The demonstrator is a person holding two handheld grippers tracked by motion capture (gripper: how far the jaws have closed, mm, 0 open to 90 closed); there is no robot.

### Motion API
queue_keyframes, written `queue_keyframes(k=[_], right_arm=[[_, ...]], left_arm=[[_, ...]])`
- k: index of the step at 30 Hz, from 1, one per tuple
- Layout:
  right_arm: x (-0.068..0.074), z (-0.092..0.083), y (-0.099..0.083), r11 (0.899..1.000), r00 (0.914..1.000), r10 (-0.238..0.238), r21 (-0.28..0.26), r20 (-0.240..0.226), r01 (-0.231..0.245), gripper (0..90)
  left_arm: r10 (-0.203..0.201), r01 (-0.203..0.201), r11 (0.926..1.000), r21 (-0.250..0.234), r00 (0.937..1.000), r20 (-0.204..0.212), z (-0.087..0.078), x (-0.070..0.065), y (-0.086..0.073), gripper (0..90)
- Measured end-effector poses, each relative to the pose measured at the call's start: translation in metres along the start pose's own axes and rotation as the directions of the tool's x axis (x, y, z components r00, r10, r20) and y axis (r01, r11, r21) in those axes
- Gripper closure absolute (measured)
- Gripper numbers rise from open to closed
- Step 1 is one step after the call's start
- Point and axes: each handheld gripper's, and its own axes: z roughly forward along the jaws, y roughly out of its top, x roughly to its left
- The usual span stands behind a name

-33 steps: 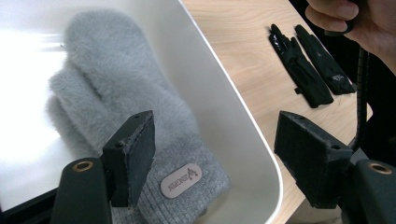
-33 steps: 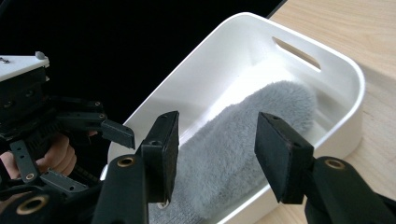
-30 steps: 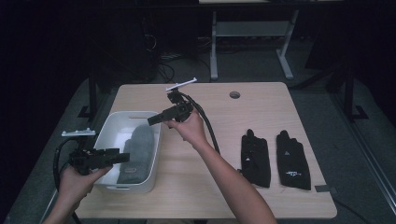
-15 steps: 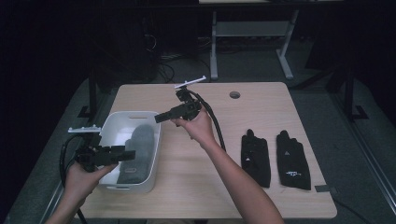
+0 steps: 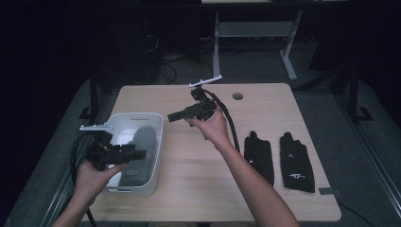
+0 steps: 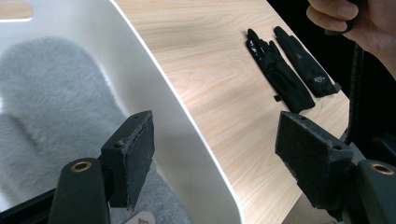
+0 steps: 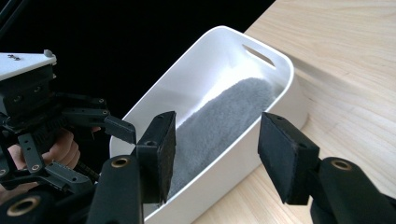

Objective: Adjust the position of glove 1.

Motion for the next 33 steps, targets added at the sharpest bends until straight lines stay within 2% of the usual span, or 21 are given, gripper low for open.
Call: queue_keyframes(k=[18,28,33], right_arm=[[-0.015,-0.034,-0.014,0.999,0.9996,0.025,-0.034,0.014,-0.025,45.7],[-0.027,-0.059,-0.029,0.997,0.9983,0.052,-0.059,0.028,-0.050,45.7],[-0.032,-0.072,-0.040,0.996,0.9972,0.064,-0.069,0.038,-0.061,45.5]], left_arm=[[0.025,-0.026,0.9995,0.017,0.9994,0.025,0.021,-0.019,0.013,27.5],[0.050,-0.052,0.9980,0.036,0.9976,0.048,0.038,-0.031,0.022,27.3],[0.057,-0.058,0.9979,0.029,0.9967,0.058,0.044,-0.037,0.027,26.7]])
